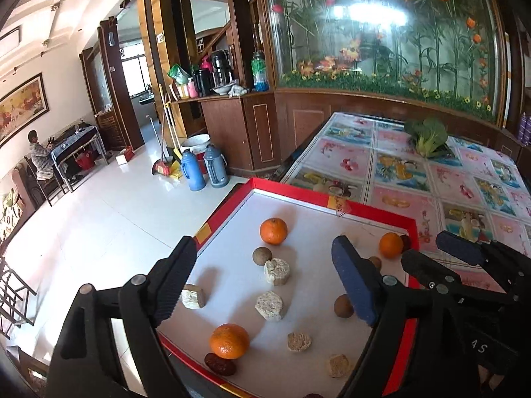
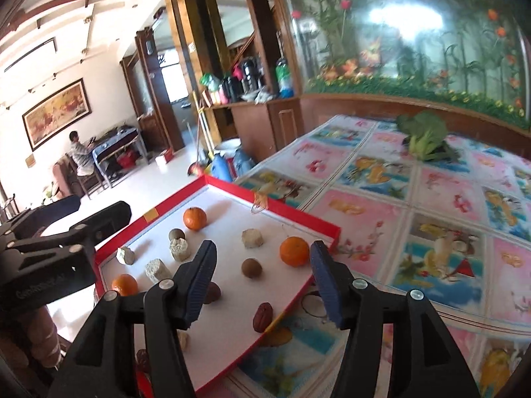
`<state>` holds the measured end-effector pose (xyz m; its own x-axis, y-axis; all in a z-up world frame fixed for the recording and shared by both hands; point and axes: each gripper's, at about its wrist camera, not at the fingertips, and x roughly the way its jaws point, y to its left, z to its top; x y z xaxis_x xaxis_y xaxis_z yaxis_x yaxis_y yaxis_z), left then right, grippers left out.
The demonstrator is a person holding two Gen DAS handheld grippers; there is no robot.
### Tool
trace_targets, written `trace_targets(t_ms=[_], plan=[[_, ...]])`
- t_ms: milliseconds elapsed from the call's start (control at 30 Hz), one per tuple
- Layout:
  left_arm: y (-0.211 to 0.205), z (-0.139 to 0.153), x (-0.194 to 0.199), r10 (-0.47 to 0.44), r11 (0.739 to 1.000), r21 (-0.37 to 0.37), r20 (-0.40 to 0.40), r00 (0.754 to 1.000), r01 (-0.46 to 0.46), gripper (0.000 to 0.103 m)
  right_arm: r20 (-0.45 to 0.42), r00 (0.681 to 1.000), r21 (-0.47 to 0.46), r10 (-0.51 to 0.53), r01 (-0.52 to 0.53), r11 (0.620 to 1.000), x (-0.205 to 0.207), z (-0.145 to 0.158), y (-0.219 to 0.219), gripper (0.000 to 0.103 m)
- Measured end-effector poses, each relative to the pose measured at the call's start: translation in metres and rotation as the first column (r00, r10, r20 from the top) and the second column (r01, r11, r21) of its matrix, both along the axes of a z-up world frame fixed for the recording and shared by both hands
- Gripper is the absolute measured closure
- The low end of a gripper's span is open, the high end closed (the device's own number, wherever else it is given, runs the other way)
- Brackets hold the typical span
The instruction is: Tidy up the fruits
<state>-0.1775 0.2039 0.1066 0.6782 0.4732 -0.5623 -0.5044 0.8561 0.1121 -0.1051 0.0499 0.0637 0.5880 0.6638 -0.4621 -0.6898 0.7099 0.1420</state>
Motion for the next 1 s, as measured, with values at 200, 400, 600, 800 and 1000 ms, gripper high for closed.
trace_targets(t_ms=[200, 400, 600, 800, 1000], plan=[[-0.016, 0.027, -0.037, 0.0, 1.0, 0.02, 0.089, 0.996, -0.002, 0.0, 0.076, 0.996, 0.044, -0.039, 0.036, 0.998, -0.046, 0.028, -0.022, 0.031], [-0.027, 0.045, -0.075, 0.019, 1.0, 0.017, 0.136, 0.991, -0.021, 0.0, 0.16, 0.985, 0.067, -0.06, 0.05, 0.997, -0.091, 0.055, -0.032, 0.024], [-0.042, 0.055, -0.114, 0.019, 0.998, 0.047, 0.18, 0.983, -0.028, 0.0, 0.176, 0.982, 0.095, -0.068, 0.052, 0.994, -0.119, 0.066, -0.041, 0.023], [-0.048, 0.058, -0.135, 0.018, 0.998, 0.057, 0.19, 0.982, -0.029, 0.0, 0.246, 0.966, 0.087, -0.078, 0.058, 0.995, -0.138, 0.072, -0.04, 0.023], [-0.048, 0.063, -0.153, 0.025, 0.997, 0.069, 0.219, 0.975, -0.042, 0.0, 0.272, 0.959, 0.092, -0.082, 0.059, 0.994, -0.144, 0.077, -0.038, 0.023]])
